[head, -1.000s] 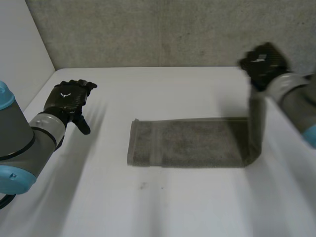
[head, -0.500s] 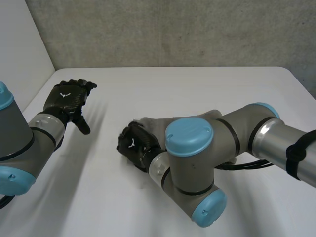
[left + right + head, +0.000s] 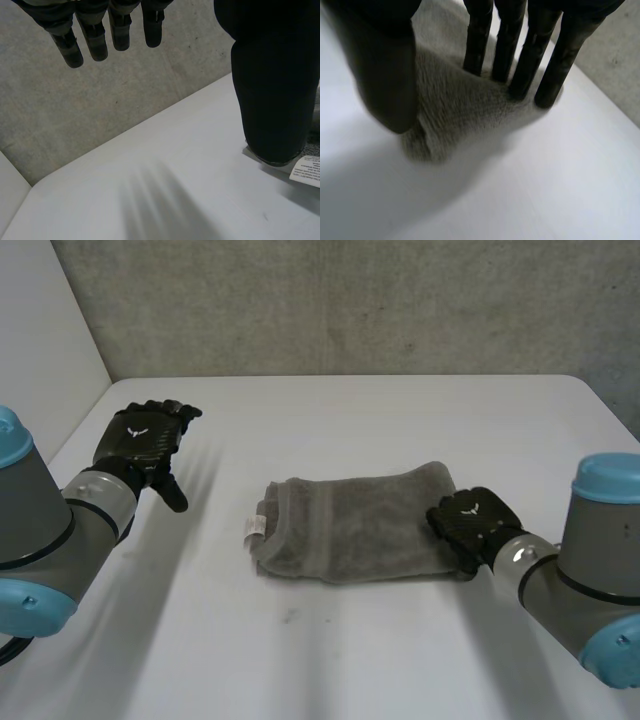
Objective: Fold the towel.
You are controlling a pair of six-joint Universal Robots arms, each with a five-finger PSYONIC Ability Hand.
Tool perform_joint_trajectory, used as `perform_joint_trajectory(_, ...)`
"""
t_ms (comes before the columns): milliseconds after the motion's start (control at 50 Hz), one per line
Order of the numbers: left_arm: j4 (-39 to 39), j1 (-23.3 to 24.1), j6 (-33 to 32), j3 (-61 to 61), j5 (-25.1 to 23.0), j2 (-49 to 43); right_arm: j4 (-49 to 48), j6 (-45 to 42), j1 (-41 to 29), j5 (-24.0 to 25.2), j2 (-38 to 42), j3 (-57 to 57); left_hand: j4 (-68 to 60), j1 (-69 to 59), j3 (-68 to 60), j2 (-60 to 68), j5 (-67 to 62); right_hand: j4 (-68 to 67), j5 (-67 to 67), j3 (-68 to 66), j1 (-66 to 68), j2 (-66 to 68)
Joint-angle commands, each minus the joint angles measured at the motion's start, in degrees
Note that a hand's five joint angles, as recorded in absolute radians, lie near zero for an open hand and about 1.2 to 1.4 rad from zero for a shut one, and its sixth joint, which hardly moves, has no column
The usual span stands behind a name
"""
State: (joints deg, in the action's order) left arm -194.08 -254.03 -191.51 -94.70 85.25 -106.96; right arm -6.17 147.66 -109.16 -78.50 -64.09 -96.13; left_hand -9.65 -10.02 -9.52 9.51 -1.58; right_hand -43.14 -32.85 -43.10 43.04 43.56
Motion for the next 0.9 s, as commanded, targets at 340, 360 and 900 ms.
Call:
perform_joint_trajectory(340, 0.10, 0.11, 0.09, -0.23, 0.18, 3.08, 0.28, -10.29, -21.27, 1.95, 8.36, 24.68, -0.35, 0.02, -0.48, 0.49, 1.58, -36.86, -37.15, -36.90, 36.96, 36.44)
perform_joint_trajectory(360, 0.01, -0.15, 0.18, -0.23, 0.18, 3.69, 2.28, -12.29, -24.05, 2.38, 10.54, 27.37, -0.35, 0.02, -0.48, 0.49, 1.58, -36.86, -37.15, -36.90, 36.96, 36.44)
perform_joint_trajectory(900, 8.08, 8.71, 19.25, 12.69, 0.53, -5.87, 5.45, 28.82, -11.52, -3.24, 2.72, 22.92, -1.91, -1.54, -2.04, 2.05, 0.02, 33.14, 32.85, 33.10, -33.04, -33.56)
